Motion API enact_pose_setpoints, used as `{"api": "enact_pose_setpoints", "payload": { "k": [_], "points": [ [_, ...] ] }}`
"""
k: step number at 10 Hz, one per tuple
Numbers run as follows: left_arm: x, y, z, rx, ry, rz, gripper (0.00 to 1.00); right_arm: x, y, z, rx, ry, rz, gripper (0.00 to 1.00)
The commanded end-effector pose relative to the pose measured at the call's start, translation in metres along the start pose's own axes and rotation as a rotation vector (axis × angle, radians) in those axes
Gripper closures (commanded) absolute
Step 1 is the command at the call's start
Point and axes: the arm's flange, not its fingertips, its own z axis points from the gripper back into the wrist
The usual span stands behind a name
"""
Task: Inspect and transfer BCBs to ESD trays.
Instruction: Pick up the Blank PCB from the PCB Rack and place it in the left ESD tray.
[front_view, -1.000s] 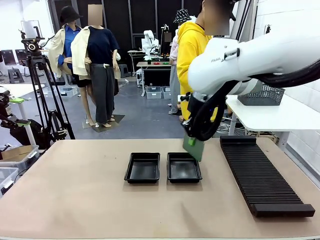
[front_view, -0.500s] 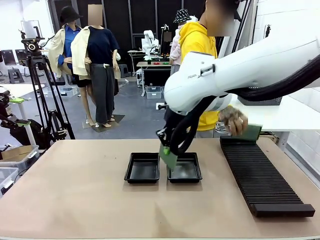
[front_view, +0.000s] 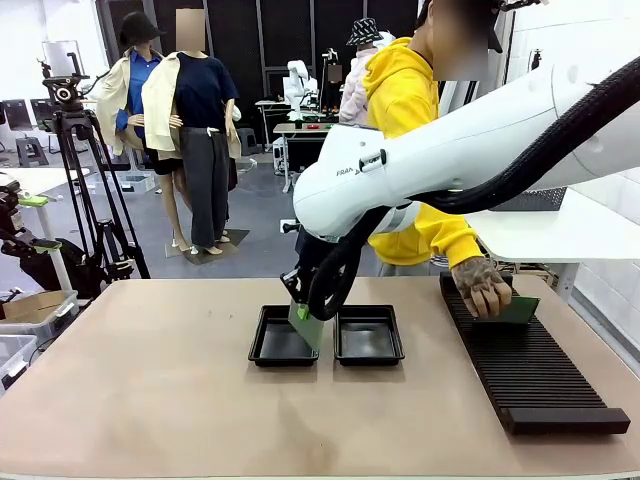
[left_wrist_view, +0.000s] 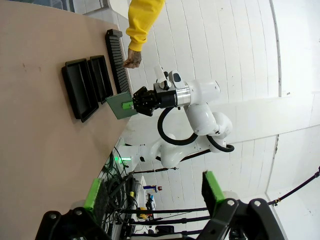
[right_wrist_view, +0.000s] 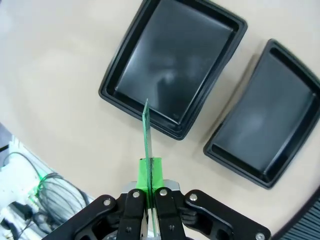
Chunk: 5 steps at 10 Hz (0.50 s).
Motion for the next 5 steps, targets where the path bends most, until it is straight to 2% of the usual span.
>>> {"api": "enact_pose_setpoints", "payload": {
  "k": [1, 5],
  "points": [
    [0.0003, -0.002, 0.0005, 0.0, -0.007, 0.002, 0.0, -0.0108, -0.0033, 0.008, -0.01, -0.006, -0.008, 1.0],
    [0.0003, -0.002, 0.0005, 0.0, -0.007, 0.002, 0.0, -0.0108, -0.0033, 0.008, -0.01, -0.006, -0.008, 1.0]
  ]
}}
